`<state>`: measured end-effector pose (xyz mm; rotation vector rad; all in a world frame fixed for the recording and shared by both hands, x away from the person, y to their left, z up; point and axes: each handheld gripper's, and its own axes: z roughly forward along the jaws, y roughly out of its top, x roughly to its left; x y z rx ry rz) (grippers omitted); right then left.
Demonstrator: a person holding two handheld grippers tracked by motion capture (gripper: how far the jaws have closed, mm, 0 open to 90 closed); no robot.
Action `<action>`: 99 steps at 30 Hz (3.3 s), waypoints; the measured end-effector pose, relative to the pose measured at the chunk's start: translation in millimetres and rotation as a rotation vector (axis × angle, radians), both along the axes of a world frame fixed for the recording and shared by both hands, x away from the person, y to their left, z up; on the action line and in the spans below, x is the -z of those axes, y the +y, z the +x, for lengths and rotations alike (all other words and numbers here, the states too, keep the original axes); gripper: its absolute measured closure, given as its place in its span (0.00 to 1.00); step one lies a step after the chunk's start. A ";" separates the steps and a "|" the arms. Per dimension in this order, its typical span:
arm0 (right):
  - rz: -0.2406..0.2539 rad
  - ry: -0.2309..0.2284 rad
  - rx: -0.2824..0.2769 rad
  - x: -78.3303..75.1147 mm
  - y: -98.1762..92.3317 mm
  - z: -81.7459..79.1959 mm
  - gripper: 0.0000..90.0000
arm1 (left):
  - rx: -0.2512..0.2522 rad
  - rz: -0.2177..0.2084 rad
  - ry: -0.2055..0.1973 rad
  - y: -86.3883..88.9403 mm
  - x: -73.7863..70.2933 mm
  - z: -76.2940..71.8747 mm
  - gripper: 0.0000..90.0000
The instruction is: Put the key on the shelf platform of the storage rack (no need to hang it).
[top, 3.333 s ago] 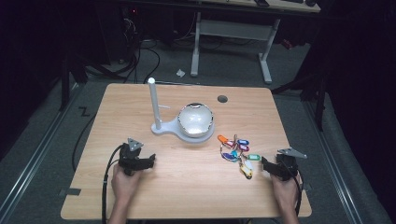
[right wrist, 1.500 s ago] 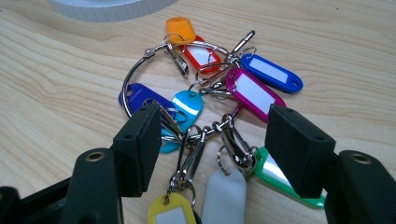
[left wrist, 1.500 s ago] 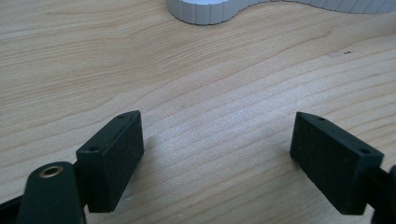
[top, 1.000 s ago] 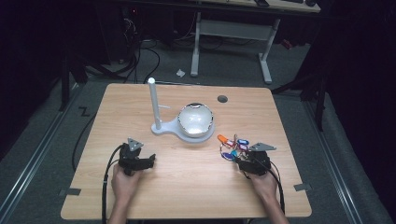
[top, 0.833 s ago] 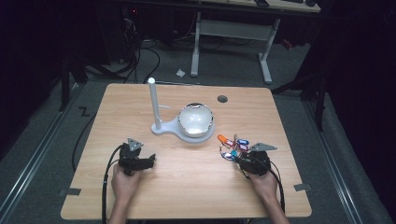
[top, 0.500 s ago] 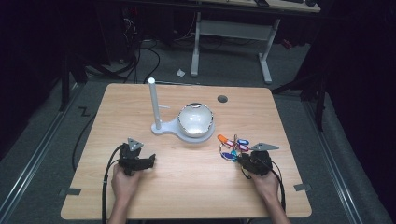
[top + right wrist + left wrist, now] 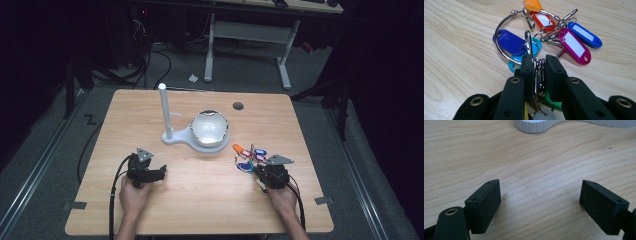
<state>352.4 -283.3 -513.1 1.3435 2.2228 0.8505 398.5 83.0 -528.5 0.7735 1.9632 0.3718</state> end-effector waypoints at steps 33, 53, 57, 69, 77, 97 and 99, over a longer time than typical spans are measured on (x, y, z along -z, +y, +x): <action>0.180 -0.151 0.007 -67.8 -22.8 6.3 0.89 | 0.011 0.004 -0.003 0.6 0.2 -0.1 0.20; 0.220 -0.219 -0.032 -106.2 -23.8 11.4 0.91 | 0.011 0.004 -0.003 0.7 0.2 -0.1 0.20; 0.229 -0.235 -0.046 -117.1 -21.8 13.8 0.91 | 0.011 0.004 -0.003 0.6 0.2 -0.1 0.20; 0.236 -0.278 -0.115 -154.4 -7.4 23.7 0.91 | 0.012 0.004 -0.003 0.7 0.2 -0.2 0.20; 0.239 -0.297 -0.151 -174.8 4.4 31.0 0.91 | 0.011 0.003 -0.003 0.6 0.2 -0.2 0.20; 0.239 -0.280 -0.237 -208.8 38.1 58.1 0.91 | 0.014 0.004 -0.003 0.8 0.2 -0.3 0.20; 0.240 -0.279 -0.241 -209.7 40.0 59.9 0.91 | 0.014 0.004 -0.003 0.8 0.2 -0.2 0.20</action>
